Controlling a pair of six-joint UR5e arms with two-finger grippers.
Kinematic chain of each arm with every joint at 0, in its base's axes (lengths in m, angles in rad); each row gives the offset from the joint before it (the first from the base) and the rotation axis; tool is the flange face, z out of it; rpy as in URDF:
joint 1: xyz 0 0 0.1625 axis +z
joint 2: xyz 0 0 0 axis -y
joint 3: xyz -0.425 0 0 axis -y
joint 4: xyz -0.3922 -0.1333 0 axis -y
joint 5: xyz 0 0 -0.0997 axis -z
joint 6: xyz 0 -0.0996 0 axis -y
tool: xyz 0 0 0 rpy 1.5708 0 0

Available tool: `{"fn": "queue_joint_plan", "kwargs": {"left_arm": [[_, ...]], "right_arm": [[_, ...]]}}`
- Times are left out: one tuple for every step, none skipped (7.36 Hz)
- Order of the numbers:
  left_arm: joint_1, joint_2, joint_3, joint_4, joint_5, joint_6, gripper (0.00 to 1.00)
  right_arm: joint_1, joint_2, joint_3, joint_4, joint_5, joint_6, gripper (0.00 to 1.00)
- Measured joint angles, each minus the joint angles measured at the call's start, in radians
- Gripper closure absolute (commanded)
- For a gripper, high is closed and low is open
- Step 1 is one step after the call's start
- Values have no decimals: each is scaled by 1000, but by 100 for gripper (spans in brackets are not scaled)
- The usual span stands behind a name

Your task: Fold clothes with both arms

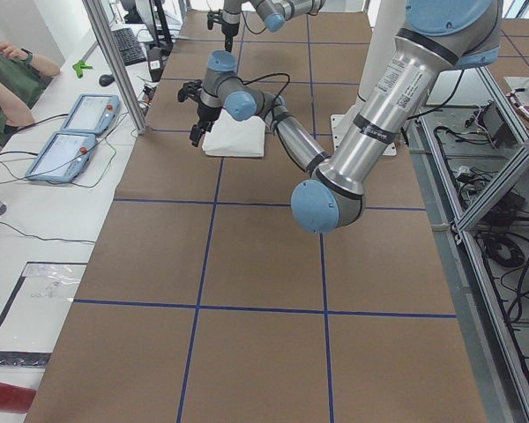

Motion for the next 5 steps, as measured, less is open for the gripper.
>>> {"fn": "queue_joint_plan", "kwargs": {"left_arm": [[-114, 88, -20, 8, -81, 164, 0], [-221, 174, -28, 7, -155, 273, 0], [-311, 259, -30, 3, -207, 324, 0], [-375, 336, -18, -1, -230, 343, 0], [-424, 391, 6, -7, -239, 347, 0]], "right_arm": [[108, -107, 35, -9, 79, -187, 0], [216, -207, 44, -12, 149, -365, 0], [318, -314, 44, -11, 199, -501, 0], [402, -418, 43, -6, 227, -575, 0], [461, -505, 41, -4, 238, -607, 0]]}}
